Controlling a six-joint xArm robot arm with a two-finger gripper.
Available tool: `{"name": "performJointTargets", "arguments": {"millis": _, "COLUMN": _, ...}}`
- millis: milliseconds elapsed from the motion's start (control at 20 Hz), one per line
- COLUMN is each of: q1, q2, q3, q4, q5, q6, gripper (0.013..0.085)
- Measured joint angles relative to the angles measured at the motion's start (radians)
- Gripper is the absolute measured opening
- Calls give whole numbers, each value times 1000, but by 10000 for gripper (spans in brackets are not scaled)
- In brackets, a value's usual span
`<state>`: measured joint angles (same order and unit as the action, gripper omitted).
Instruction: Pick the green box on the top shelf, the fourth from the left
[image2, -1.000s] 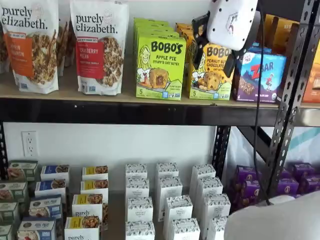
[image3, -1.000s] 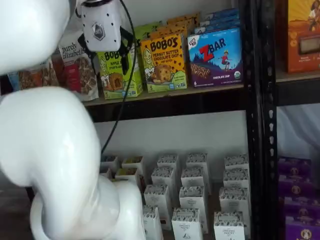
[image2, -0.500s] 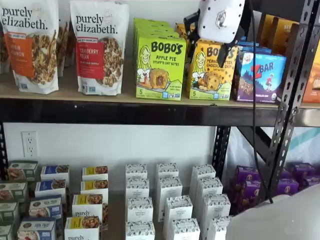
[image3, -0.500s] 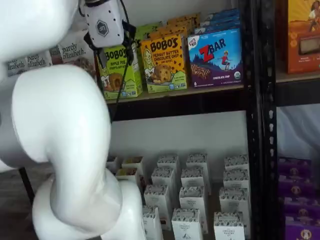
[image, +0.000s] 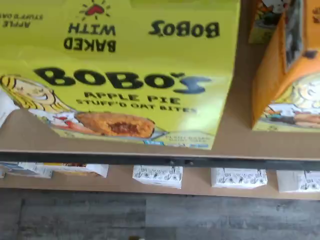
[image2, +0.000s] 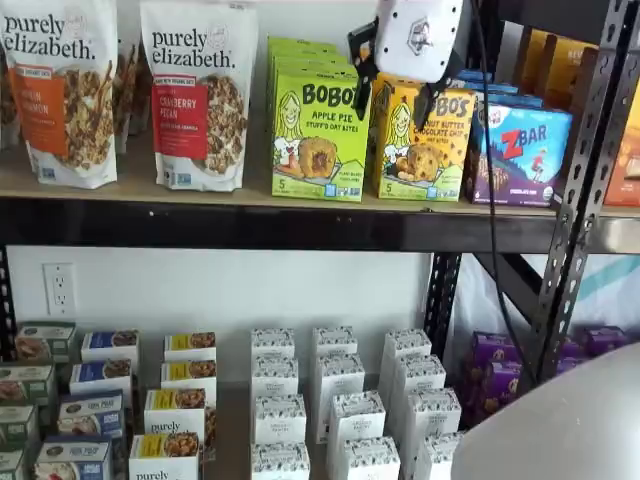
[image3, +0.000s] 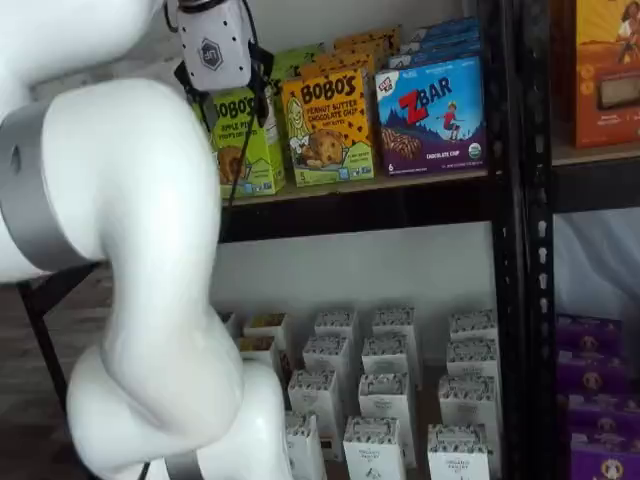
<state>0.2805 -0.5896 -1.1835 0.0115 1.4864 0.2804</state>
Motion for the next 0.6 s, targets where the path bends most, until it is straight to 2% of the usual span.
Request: {"name": "performJointTargets", "arguments": {"millis": 600, "q1": 19, "q2": 109, "q3": -75, "q4": -19, "q5": -33, "q6": 20, "gripper": 850}}
